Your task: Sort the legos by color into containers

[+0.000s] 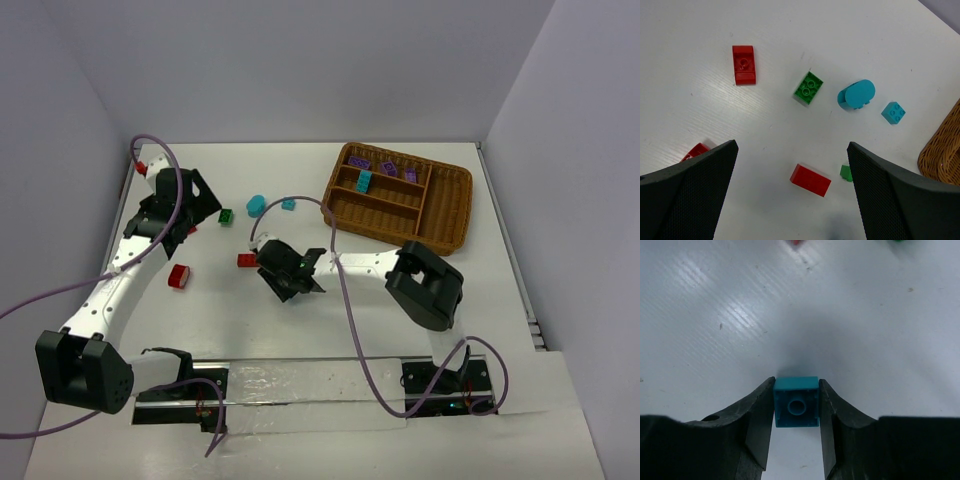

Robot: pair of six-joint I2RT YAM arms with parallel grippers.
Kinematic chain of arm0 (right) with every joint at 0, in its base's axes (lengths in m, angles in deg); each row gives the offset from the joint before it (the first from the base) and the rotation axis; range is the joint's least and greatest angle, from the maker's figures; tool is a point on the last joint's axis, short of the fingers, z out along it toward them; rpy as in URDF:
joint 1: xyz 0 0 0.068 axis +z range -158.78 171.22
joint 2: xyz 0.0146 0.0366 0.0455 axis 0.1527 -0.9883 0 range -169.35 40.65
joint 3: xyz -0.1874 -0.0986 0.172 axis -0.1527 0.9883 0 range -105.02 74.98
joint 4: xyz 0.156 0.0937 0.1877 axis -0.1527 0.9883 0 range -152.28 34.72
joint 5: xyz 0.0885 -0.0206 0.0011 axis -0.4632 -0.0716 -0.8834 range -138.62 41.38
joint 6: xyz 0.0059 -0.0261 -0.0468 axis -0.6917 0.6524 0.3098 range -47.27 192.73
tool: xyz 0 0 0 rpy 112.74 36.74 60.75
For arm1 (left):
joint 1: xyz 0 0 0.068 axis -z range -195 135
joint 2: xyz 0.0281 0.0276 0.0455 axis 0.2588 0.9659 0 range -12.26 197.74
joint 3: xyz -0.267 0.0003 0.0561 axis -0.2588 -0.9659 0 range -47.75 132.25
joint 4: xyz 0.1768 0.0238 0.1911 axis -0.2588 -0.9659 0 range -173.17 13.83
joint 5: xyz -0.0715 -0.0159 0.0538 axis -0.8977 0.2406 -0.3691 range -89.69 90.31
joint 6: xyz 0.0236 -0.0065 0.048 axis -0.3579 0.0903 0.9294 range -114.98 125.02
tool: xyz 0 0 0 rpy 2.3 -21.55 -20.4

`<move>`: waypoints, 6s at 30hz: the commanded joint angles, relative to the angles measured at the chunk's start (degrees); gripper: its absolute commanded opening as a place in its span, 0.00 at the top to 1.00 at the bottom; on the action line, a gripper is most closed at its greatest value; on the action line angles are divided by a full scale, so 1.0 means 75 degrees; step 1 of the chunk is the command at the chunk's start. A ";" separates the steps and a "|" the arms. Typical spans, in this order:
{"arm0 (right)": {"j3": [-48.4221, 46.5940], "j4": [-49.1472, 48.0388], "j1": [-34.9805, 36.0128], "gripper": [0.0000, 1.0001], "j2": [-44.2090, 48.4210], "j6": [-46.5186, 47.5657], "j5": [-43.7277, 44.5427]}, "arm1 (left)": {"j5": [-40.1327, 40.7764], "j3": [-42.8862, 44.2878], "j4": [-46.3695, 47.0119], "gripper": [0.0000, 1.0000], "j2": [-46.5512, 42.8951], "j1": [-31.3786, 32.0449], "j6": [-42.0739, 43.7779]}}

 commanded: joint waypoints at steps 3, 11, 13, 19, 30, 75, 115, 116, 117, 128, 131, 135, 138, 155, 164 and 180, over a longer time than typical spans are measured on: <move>0.0200 -0.0262 -0.1133 0.87 0.1734 -0.1251 0.0892 | -0.0021 0.0160 0.0073 0.01 -0.0153 -0.0004 -0.0005; 0.0219 -0.0281 -0.3663 0.83 0.2371 -0.2702 0.1573 | -0.0051 0.0246 0.0052 0.01 -0.0105 -0.0004 0.0054; 0.0011 -0.0232 -0.4249 0.81 0.2139 -0.2798 0.1638 | -0.0052 0.0247 0.0038 0.01 -0.0091 -0.0004 0.0055; -0.0700 -0.0205 -0.5627 0.80 0.1187 -0.3048 0.1553 | -0.0101 0.0188 0.0079 0.01 -0.0135 -0.0004 0.0055; -0.1826 -0.0146 -0.6345 0.76 -0.0060 -0.2952 0.1461 | -0.0173 0.0223 0.0111 0.01 -0.0018 -0.0004 0.0061; -0.8055 0.2603 -0.2798 0.16 -0.4197 -0.2537 0.1115 | -0.0009 0.1893 -0.0601 0.01 0.1712 0.0289 -0.0297; -0.8180 0.2888 -0.2997 0.54 -0.4549 -0.3081 0.1246 | -0.0104 0.1545 -0.0421 0.01 0.1390 0.0231 -0.0157; -0.8034 0.2802 -0.2971 0.56 -0.4457 -0.3088 0.1259 | -0.0118 0.1525 -0.0401 0.01 0.1390 0.0231 -0.0164; -0.7890 0.2746 -0.2954 0.58 -0.4360 -0.3084 0.1279 | -0.0126 0.1512 -0.0388 0.01 0.1390 0.0231 -0.0168; -0.5347 0.1585 -0.2742 0.76 -0.2486 -0.2963 0.1197 | -0.0173 0.1349 -0.0330 0.01 0.1354 0.0219 -0.0191; -0.5201 0.1556 -0.2739 0.69 -0.2432 -0.2879 0.1170 | -0.0217 0.1351 -0.0321 0.01 0.1346 0.0219 -0.0203; -0.5477 0.1709 -0.2742 0.52 -0.2630 -0.2826 0.1202 | -0.0202 0.1313 -0.0321 0.01 0.1256 0.0219 -0.0201; -0.5766 0.1781 -0.2742 0.39 -0.2817 -0.2853 0.1117 | -0.0130 0.1313 -0.0357 0.01 0.1198 0.0219 -0.0176; -0.7395 0.2729 -0.2754 0.28 -0.4337 -0.3175 0.1003 | 0.0015 0.1366 -0.0418 0.01 0.1201 0.0202 -0.0051; -0.7324 0.2633 -0.2754 0.30 -0.4347 -0.3066 0.1033 | -0.0009 0.1383 -0.0388 0.01 0.1296 0.0184 -0.0016; -0.8542 0.3273 -0.2913 0.36 -0.5094 -0.2223 0.0105 | -0.0042 0.1336 -0.0355 0.01 0.1261 0.0163 -0.0037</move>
